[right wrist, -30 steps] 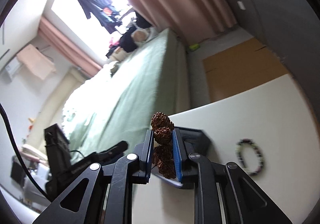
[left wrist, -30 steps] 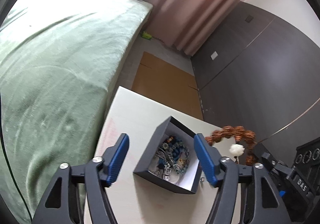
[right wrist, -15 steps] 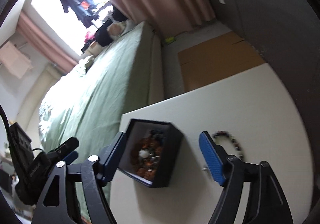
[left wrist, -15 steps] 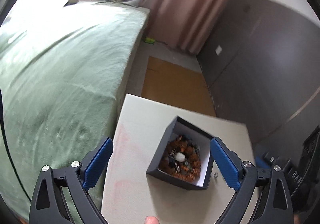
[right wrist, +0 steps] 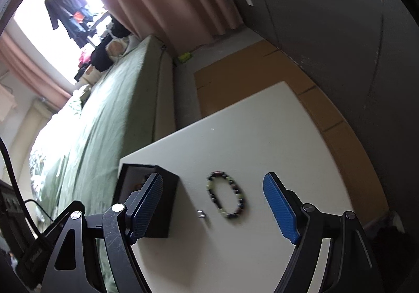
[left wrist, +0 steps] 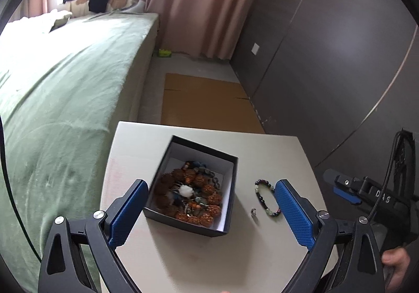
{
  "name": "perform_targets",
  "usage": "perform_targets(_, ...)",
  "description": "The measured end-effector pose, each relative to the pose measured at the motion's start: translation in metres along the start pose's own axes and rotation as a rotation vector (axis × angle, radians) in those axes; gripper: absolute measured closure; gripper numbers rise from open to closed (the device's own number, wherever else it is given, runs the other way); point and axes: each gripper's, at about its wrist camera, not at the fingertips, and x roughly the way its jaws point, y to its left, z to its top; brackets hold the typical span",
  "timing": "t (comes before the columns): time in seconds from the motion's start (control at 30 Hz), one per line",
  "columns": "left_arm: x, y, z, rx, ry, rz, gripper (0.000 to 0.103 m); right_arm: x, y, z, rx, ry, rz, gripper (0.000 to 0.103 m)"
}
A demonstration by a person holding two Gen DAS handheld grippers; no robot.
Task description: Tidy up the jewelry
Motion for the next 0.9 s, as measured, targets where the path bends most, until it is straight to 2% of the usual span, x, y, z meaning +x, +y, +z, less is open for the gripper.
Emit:
perform_targets(0.17,0.008,-0.024,-0.007,0.053,0.018,-0.02,0.01,-0.008,-0.017,0.004,0.028,0.014,-0.035,0.024)
perform_targets(0.37,0.027,-0.047,-0.018,0.095,0.073,-0.039,0.028,-0.01,-0.034,0.005,0.043,0.049,-0.068,0.024)
perform_targets(0.57,0.047,-0.058,-0.026,0.088,0.13,-0.036,0.045,-0.011,-0.048,0.006,0.066,0.07,-0.071,0.024)
perform_targets(0.7,0.061,-0.069,-0.031,0.114,0.154,-0.007,0.057,-0.019,-0.062,0.01,0.087,0.053,-0.074,0.024)
perform_targets(0.9,0.088,-0.083,-0.043,0.154,0.208,0.035,0.063,-0.028,-0.082,0.013,0.132,0.044,-0.082,0.024)
